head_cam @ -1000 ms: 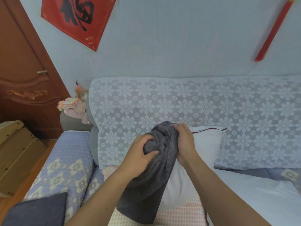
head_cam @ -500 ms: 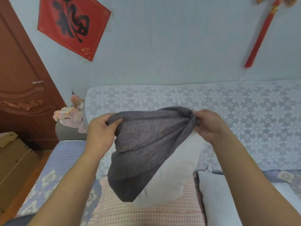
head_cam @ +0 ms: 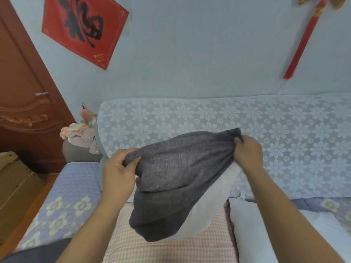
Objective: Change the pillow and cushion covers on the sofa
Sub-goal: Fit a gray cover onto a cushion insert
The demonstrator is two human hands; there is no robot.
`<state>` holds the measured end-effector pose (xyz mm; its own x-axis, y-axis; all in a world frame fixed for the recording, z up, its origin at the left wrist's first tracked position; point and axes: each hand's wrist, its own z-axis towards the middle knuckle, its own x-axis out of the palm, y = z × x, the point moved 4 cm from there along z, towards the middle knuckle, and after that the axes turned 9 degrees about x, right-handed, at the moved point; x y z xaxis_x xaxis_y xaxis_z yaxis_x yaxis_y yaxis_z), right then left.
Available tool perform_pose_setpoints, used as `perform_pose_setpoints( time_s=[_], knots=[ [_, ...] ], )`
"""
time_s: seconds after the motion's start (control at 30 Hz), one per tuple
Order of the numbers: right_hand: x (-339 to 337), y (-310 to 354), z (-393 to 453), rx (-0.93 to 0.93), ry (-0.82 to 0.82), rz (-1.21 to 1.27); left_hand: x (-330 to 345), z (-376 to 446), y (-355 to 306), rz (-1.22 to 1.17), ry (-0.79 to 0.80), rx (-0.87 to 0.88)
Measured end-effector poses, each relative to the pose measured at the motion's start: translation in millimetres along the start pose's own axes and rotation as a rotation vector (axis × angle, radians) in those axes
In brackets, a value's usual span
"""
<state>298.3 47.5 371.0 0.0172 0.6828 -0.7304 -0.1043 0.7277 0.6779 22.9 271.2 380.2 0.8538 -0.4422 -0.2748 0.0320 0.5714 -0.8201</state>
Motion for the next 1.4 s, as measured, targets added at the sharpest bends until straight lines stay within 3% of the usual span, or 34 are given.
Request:
perform_pose_setpoints(
  time_s=[0.13,0.23,0.4,0.47,0.53,0.63,0.73,0.8,0.87,0.93,1.07,1.2,1.4],
  knots=[
    [0,-13,26,0.390,0.322,0.508,2,-2,4,-0.016,-0.017,-0.044],
    [13,-20,27,0.437,0.499,0.652,-6,7,13,-0.069,-0.005,-0.080],
    [19,-26,20,0.279,0.333,0.500,-4,7,0,-0.056,0.039,-0.040],
    [16,-25,17,0.214,0.350,0.505,-6,9,2,-0.055,0.008,-0.059],
    [10,-16,4,0.217,0.478,0.676,-12,15,4,-0.066,-0.031,-0.084],
    [13,3,-33,0.286,0.822,1.081,-26,41,3,-0.040,-0.140,-0.090],
    [27,22,-71,0.393,1.076,1.334,-35,76,12,0.199,-0.169,-0.076],
    [44,28,-89,0.533,1.151,1.380,-32,84,29,0.343,-0.142,-0.108],
    [62,27,-106,0.740,1.179,1.427,-16,64,38,0.467,-0.120,-0.091],
    [76,20,-114,0.898,1.160,1.510,17,13,31,0.444,-0.071,0.055],
    [78,21,-114,0.983,1.120,1.536,71,-78,34,0.528,0.220,0.361],
    [71,21,-109,1.045,1.069,1.368,59,-67,69,0.600,0.144,0.279],
    [76,8,-152,1.061,0.995,1.215,71,-59,77,0.751,0.206,0.212]
  ],
)
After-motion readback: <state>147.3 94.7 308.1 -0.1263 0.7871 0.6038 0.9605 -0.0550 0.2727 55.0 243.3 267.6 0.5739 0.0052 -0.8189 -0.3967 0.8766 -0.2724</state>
